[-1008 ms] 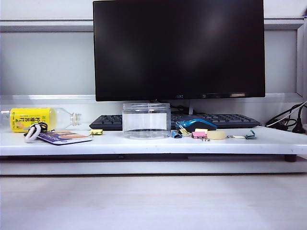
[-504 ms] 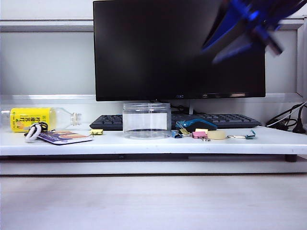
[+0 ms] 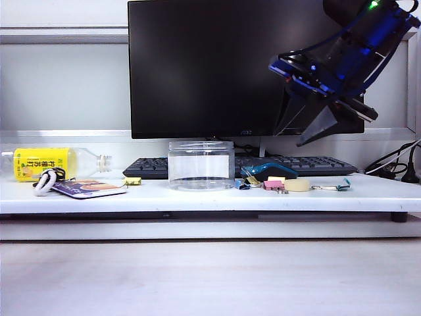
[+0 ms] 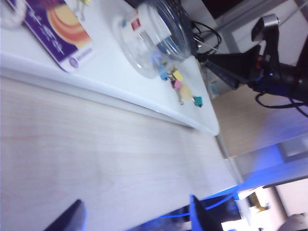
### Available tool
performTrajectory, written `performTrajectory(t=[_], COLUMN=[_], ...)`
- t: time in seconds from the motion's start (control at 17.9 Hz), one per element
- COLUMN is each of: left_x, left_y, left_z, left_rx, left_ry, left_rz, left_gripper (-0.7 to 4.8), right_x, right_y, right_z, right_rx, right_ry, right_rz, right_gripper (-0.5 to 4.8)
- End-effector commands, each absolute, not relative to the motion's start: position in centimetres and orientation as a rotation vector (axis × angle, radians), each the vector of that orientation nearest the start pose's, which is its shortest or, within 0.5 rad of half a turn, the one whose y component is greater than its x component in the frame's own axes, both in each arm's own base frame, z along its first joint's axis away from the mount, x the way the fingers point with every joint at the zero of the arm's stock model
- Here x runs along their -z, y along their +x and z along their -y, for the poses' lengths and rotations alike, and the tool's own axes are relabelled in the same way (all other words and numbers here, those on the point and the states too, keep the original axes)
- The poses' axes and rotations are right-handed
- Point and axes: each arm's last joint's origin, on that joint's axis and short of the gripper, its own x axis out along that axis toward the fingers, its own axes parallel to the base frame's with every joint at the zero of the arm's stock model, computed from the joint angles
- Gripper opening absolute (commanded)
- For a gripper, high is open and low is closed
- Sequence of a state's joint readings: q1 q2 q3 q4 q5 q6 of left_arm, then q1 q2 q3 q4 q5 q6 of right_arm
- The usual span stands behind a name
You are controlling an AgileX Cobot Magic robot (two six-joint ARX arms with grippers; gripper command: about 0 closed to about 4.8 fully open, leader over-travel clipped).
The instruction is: Pick up the clips with the largest number of clips of the same color on the table and place them in a round transparent plastic box.
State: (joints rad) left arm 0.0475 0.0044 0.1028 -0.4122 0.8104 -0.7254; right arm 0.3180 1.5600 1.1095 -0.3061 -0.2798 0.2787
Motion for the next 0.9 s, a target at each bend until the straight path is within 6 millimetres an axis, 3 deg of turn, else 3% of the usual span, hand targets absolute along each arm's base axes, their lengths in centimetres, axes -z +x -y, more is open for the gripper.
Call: performTrajectory(t=[0.06,0.45,0.56,0.73,0.9], left_x=[-17.0,-18.1,-20.2,-23.7,-25.4], left_y=[7.9,7.8,7.4,6.4,6.2], left_z=[1.8,2.3,2.7,2.8,2.9], left_rx=[0.711,0.828,0.887,0.837,0.813], left_ry=[-0.612,-0.560,-0.519,-0.445,-0.406], left_rz=[-0.423,-0.354,-0.244,-0.073,-0.073], left_gripper=[2.88,2.89,2.89,3.00,3.14], right_x=[-24.9,-24.8,-24.9,-24.9,-24.9], right_y=[30.9,30.7,30.7,30.7,30.7], right_z=[-12.1,-12.8,-12.8,-12.8,-12.8], right_rx=[-0.428,-0.418,-0.419,-0.425,-0.428], right_ry=[0.149,0.121,0.121,0.114,0.104], right_rz=[-0.849,-0.843,-0.839,-0.831,-0.831], right_gripper=[2.36,2.44,2.44,2.44,2.44])
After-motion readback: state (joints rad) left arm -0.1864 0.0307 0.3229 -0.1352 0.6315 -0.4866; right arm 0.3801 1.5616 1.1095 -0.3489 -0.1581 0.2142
